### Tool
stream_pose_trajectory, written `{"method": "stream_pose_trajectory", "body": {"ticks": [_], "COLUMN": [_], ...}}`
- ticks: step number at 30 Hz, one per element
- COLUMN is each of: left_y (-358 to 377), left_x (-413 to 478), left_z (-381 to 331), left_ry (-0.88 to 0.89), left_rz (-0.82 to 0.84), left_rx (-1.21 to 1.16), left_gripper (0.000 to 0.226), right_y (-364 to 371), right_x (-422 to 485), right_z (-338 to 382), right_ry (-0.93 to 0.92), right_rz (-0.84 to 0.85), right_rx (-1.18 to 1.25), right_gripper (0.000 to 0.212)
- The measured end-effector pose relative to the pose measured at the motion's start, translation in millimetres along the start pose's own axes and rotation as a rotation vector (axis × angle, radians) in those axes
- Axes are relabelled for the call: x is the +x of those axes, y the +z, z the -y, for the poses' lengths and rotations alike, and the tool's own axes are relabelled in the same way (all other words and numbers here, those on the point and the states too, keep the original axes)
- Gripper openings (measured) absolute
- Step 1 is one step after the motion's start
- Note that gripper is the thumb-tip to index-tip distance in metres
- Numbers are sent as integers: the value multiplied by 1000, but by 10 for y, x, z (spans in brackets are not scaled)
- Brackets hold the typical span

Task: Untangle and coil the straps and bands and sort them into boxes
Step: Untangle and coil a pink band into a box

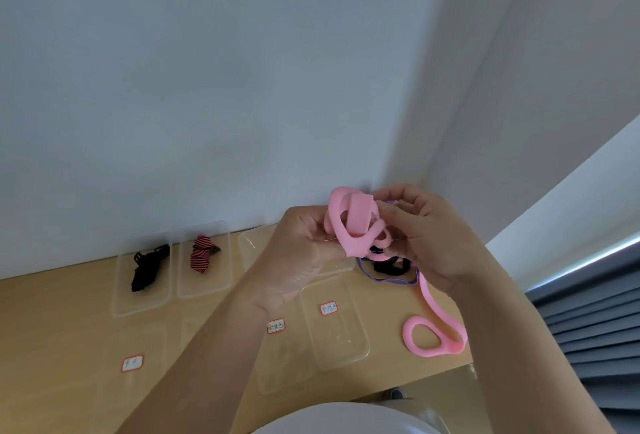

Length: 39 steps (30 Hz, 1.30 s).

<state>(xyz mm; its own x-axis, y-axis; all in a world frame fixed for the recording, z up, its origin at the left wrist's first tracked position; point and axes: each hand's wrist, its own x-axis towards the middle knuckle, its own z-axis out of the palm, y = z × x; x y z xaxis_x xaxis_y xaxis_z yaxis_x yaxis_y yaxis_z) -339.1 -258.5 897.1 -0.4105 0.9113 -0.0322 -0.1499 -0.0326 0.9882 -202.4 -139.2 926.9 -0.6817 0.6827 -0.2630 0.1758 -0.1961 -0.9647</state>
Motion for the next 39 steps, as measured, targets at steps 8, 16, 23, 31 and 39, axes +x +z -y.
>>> {"method": "stream_pose_trajectory", "body": {"ticks": [8, 16, 23, 31, 39], "left_y": [-4, -80, -118, -226, -283], "left_x": [34, 63, 74, 114, 156], "left_z": [62, -68, -43, -75, -74], "left_ry": [3, -38, -5, -121, -217], "left_rz": [3, 54, 64, 98, 184], "left_rx": [-194, -419, -293, -118, -128], "left_gripper": [29, 30, 36, 33, 42], "right_y": [51, 119, 126, 66, 8], "right_x": [9, 80, 157, 176, 136], "right_z": [-24, -152, -308, -229, -149], "right_ry": [-64, -150, -105, -129, -35], "right_rz": [-6, 59, 150, 198, 352], "right_rx": [-297, -212, -164, -265, 172], "right_gripper": [23, 23, 25, 47, 41]}}
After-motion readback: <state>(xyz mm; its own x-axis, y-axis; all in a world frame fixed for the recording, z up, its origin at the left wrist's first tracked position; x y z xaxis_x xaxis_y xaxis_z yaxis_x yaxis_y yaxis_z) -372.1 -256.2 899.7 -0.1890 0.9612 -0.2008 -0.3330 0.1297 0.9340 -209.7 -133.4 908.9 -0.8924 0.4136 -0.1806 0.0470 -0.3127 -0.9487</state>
